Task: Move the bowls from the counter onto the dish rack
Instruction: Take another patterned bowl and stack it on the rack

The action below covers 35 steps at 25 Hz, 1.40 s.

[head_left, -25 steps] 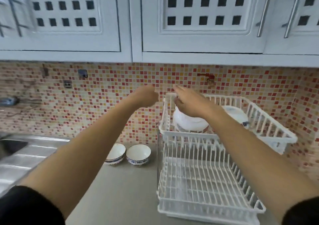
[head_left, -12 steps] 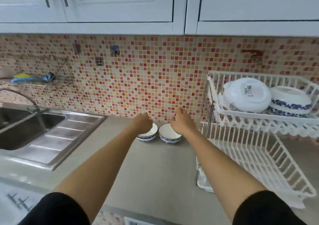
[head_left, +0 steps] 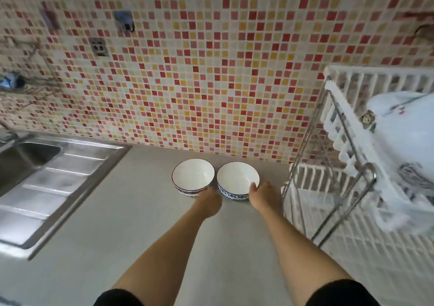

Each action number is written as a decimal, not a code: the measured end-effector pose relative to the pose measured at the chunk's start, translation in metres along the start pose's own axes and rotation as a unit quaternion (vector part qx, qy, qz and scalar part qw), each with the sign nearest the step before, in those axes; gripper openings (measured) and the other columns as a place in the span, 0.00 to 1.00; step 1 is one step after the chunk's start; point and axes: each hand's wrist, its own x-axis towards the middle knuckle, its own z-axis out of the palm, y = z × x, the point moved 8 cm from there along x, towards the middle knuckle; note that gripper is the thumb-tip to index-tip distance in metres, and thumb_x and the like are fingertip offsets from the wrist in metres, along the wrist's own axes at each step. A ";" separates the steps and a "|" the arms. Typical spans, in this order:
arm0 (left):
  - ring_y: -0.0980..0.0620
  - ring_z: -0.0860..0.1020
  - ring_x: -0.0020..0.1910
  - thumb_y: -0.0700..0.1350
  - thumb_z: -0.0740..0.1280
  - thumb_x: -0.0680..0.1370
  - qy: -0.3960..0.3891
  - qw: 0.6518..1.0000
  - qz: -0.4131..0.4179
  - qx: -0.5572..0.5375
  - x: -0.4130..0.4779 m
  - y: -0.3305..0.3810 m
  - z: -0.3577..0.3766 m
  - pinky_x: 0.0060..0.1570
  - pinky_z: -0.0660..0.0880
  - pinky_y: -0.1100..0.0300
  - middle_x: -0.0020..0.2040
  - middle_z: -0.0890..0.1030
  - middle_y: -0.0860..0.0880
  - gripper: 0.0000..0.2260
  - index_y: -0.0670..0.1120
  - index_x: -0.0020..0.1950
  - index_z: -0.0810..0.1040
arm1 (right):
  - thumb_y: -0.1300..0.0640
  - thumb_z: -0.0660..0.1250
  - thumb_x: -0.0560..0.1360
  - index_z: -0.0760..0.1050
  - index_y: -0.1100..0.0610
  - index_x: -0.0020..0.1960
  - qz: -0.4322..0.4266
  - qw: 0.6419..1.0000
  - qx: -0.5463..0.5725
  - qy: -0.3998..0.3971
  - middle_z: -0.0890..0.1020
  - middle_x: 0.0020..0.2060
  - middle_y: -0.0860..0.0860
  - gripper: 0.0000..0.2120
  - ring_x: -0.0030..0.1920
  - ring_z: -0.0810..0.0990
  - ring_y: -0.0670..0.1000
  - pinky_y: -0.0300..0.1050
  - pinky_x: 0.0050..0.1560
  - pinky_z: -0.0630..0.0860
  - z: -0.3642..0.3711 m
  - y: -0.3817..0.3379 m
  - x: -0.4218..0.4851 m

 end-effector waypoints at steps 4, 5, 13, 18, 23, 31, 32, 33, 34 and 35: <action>0.40 0.70 0.68 0.41 0.49 0.81 -0.024 0.990 -0.059 -0.123 0.071 -0.001 0.041 0.65 0.67 0.53 0.68 0.70 0.34 0.19 0.34 0.68 0.67 | 0.46 0.53 0.80 0.67 0.67 0.66 0.068 0.998 0.000 -0.004 0.74 0.65 0.62 0.26 0.65 0.73 0.60 0.48 0.60 0.70 0.026 0.017 0.049; 0.39 0.70 0.68 0.41 0.53 0.81 -0.020 0.987 -0.086 -0.136 0.079 -0.002 0.045 0.65 0.66 0.54 0.69 0.70 0.35 0.19 0.34 0.69 0.65 | 0.46 0.53 0.80 0.66 0.67 0.67 0.076 0.997 0.009 -0.014 0.74 0.65 0.62 0.26 0.66 0.73 0.60 0.48 0.61 0.69 0.036 0.018 0.059; 0.39 0.69 0.69 0.42 0.58 0.80 -0.021 0.978 -0.126 -0.167 0.103 -0.005 0.063 0.65 0.67 0.55 0.70 0.69 0.35 0.20 0.33 0.69 0.62 | 0.64 0.61 0.74 0.66 0.68 0.67 0.110 0.985 0.116 -0.060 0.74 0.64 0.63 0.22 0.64 0.75 0.61 0.45 0.59 0.72 0.077 0.023 0.078; 0.39 0.71 0.67 0.42 0.58 0.80 -0.032 0.970 -0.135 -0.197 0.070 -0.022 0.057 0.65 0.69 0.53 0.68 0.72 0.37 0.20 0.35 0.70 0.65 | 0.66 0.58 0.72 0.68 0.60 0.62 0.072 0.976 0.192 -0.073 0.74 0.63 0.60 0.18 0.58 0.76 0.62 0.47 0.47 0.77 0.074 0.038 0.032; 0.39 0.78 0.47 0.48 0.57 0.80 -0.006 0.955 -0.138 -0.263 -0.003 -0.044 0.024 0.35 0.79 0.52 0.59 0.75 0.40 0.21 0.44 0.71 0.63 | 0.69 0.51 0.77 0.60 0.60 0.69 -0.012 0.958 0.265 -0.112 0.71 0.61 0.57 0.21 0.49 0.73 0.53 0.33 0.30 0.78 0.050 0.028 -0.047; 0.38 0.75 0.60 0.62 0.53 0.78 0.089 0.900 -0.067 -0.422 -0.138 -0.039 -0.082 0.51 0.79 0.38 0.64 0.71 0.42 0.22 0.51 0.67 0.63 | 0.52 0.57 0.80 0.61 0.49 0.68 -0.136 0.928 0.332 -0.101 0.72 0.57 0.48 0.17 0.53 0.75 0.53 0.52 0.44 0.82 -0.036 -0.042 -0.177; 0.39 0.75 0.60 0.63 0.53 0.78 0.099 0.886 -0.046 -0.450 -0.153 -0.031 -0.097 0.52 0.78 0.37 0.63 0.71 0.44 0.22 0.52 0.66 0.63 | 0.48 0.56 0.80 0.62 0.49 0.66 -0.149 0.921 0.347 -0.097 0.72 0.57 0.48 0.16 0.53 0.75 0.52 0.52 0.46 0.81 -0.053 -0.055 -0.191; 0.39 0.74 0.60 0.63 0.52 0.78 0.109 0.871 -0.027 -0.478 -0.167 -0.024 -0.112 0.54 0.77 0.37 0.62 0.70 0.45 0.22 0.53 0.67 0.63 | 0.45 0.54 0.80 0.61 0.49 0.64 -0.172 0.916 0.351 -0.090 0.73 0.58 0.48 0.15 0.53 0.74 0.52 0.53 0.50 0.79 -0.070 -0.068 -0.202; 0.40 0.74 0.60 0.63 0.52 0.78 0.121 0.857 -0.009 -0.500 -0.180 -0.016 -0.127 0.55 0.76 0.36 0.62 0.70 0.46 0.22 0.54 0.69 0.62 | 0.42 0.52 0.79 0.60 0.48 0.62 -0.196 0.914 0.346 -0.084 0.72 0.59 0.49 0.15 0.54 0.74 0.52 0.55 0.56 0.76 -0.088 -0.082 -0.214; 0.40 0.73 0.60 0.64 0.51 0.78 0.134 0.845 0.006 -0.517 -0.193 -0.008 -0.141 0.57 0.75 0.36 0.63 0.69 0.46 0.23 0.55 0.69 0.61 | 0.39 0.50 0.78 0.58 0.45 0.59 -0.224 0.908 0.343 -0.081 0.72 0.61 0.51 0.15 0.56 0.73 0.53 0.57 0.61 0.73 -0.106 -0.095 -0.225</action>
